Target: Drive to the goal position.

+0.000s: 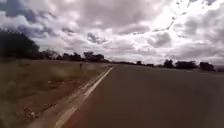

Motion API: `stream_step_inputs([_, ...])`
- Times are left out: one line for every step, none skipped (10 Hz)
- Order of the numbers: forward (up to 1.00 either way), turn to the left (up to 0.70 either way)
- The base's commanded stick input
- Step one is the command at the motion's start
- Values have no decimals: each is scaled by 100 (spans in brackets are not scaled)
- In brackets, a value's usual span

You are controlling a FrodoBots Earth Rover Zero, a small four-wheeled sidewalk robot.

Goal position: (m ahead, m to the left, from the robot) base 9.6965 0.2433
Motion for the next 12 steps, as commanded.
stream_step_inputs([70, -35])
stream_step_inputs([70, -35])
stream_step_inputs([70, -35])
stream_step_inputs([70, -35])
stream_step_inputs([70, -35])
stream_step_inputs([70, -35])
stream_step_inputs([70, -35])
stream_step_inputs([70, -35])
stream_step_inputs([70, 0])
stream_step_inputs([70, 0])
stream_step_inputs([70, 0])
stream_step_inputs([70, 0])
